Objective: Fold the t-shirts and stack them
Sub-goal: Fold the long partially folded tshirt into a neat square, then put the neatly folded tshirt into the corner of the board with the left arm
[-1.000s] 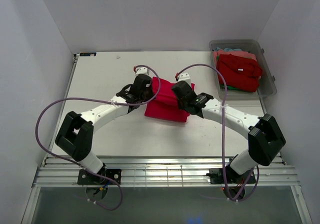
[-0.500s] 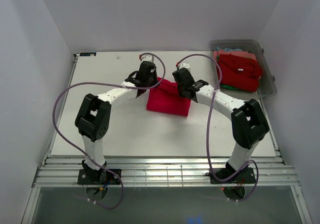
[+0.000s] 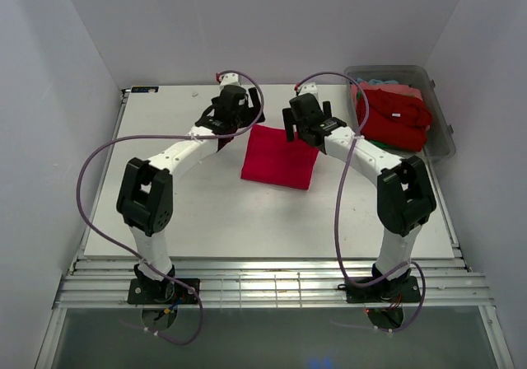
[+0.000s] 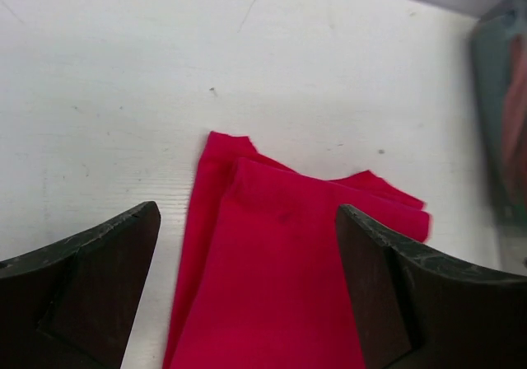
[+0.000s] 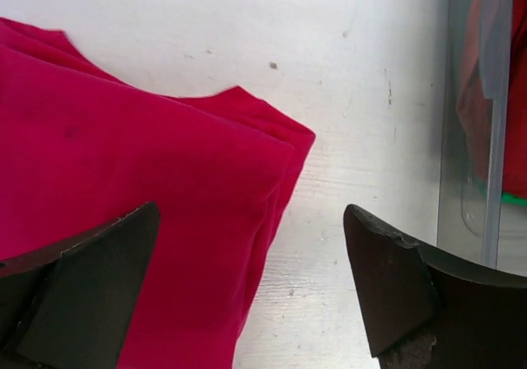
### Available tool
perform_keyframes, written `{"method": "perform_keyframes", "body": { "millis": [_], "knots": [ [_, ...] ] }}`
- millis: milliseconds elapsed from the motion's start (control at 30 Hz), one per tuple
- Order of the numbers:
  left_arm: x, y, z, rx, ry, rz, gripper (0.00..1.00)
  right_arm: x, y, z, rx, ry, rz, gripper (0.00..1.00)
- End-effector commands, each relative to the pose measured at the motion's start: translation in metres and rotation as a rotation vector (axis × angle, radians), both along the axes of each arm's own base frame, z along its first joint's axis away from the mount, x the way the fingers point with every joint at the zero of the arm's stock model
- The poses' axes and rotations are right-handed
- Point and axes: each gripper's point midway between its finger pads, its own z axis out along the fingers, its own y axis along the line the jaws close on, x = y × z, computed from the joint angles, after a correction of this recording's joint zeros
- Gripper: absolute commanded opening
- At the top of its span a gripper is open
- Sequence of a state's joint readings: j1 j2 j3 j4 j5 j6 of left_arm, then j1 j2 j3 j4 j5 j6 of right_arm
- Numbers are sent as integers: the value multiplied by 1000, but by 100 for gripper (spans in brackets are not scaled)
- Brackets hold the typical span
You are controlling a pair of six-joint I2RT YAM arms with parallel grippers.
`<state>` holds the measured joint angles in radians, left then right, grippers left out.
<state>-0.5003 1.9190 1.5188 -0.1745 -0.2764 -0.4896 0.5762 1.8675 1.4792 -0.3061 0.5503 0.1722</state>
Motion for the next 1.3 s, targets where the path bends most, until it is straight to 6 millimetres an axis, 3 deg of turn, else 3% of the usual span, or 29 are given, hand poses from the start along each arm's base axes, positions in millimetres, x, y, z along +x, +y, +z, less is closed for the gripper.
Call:
{"method": "perform_keyframes", "body": {
  "millis": [0,67,133,233,333,367,467,533,667,900,1067,1233,1267],
  "knots": [
    [-24,-15,56,-119,-99,-64,98,-2,20,57,147,-121,79,98],
    [-34,-20,32,-122,-34,-98,98,-13,25,43,179,-70,107,97],
    [-46,-19,-8,-104,86,-97,98,-27,27,23,206,4,115,96],
    [-63,-15,-46,-83,189,-103,98,-45,44,7,300,74,179,94],
    [-74,-15,-55,-89,201,-140,98,-69,60,-21,386,170,265,58],
    [-78,-18,-56,-108,209,-174,98,-71,63,-27,396,190,271,27],
    [-82,-23,-57,-149,205,-250,98,-78,73,-53,419,277,287,8],
    [-80,-21,-56,-152,198,-255,98,-84,80,-72,430,344,304,8],
    [-76,-9,-48,-160,161,-244,98,-88,84,-88,448,387,313,8],
    [-59,9,-49,-190,149,-253,98,-102,64,-122,356,480,250,8],
    [-47,18,-84,-194,242,-305,98,-111,53,-129,316,503,228,8],
    [-38,14,-98,-224,270,-392,98,-113,50,-127,305,505,229,8],
    [-41,13,-108,-242,308,-420,98,-112,51,-125,303,504,233,8]
  ]
}}
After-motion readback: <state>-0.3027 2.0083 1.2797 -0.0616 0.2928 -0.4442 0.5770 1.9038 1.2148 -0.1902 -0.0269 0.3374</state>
